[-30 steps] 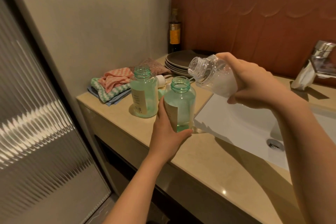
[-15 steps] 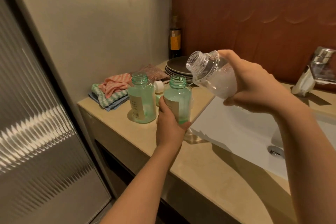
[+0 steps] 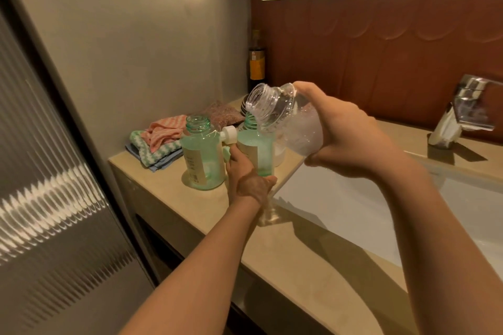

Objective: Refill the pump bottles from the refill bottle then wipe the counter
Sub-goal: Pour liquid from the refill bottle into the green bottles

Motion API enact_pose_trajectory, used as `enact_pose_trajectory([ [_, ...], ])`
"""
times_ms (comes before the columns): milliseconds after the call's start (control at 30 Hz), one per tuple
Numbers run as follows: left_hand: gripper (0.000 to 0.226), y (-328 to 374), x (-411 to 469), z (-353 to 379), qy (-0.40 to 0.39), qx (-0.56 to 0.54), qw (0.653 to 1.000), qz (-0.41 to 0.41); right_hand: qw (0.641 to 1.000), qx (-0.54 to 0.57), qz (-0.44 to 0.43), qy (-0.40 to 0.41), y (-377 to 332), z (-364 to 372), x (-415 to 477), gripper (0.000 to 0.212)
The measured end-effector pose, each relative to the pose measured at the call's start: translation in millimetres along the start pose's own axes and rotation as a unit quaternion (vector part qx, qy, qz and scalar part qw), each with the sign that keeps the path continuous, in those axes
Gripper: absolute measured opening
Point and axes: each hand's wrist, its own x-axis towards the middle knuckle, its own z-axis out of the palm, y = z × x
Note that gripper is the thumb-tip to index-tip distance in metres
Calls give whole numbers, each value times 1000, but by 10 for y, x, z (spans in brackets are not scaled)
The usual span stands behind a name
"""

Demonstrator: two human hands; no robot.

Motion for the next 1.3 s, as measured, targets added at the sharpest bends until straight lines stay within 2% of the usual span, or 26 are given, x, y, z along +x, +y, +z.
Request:
enact_pose_trajectory([
  [100,101,39,-47,7,14,15,999,-26,1000,-23,-20,5,-64,41,2,103],
  [233,111,75,-89,-55,-11,29,999,-38,999,-23,-41,8,-126,76,6,101],
  [333,110,-2,-237,-164,-65,73,995,2,999,-14,-45,9,-150,87,8,99],
  [400,100,-91,-474,-267,-68,60,995,34,999,-5,-41,6,-154,84,2,101],
  [533,56,-239,-713,-544,79,45,988,126,999,-1,-34,15,-134,48,-19,100],
  [600,60,-239,-588,-659,139,7,983,120,999,-10,-30,18,-116,26,-31,100],
  [667,79,-224,-376,-757,176,-15,980,94,999,-21,-27,19,-98,15,-37,100],
  [733,103,-220,-164,-832,158,-27,985,61,999,-26,-25,19,-84,21,-33,101],
  [800,119,-222,24,-905,104,-41,994,18,999,-34,-24,17,-75,32,-25,102],
  [900,127,-258,216,-958,51,-94,994,-15,999,-43,-22,14,-76,48,-14,103],
  [1000,122,-303,273,-941,20,-142,989,-21,999,-42,-21,10,-70,73,-5,104],
  [1167,95,-374,201,-926,45,-182,982,12,999,-38,-19,2,-67,93,9,107],
  [1300,83,-377,-35,-955,37,-203,978,34,999,-43,-18,6,-62,89,8,106],
])
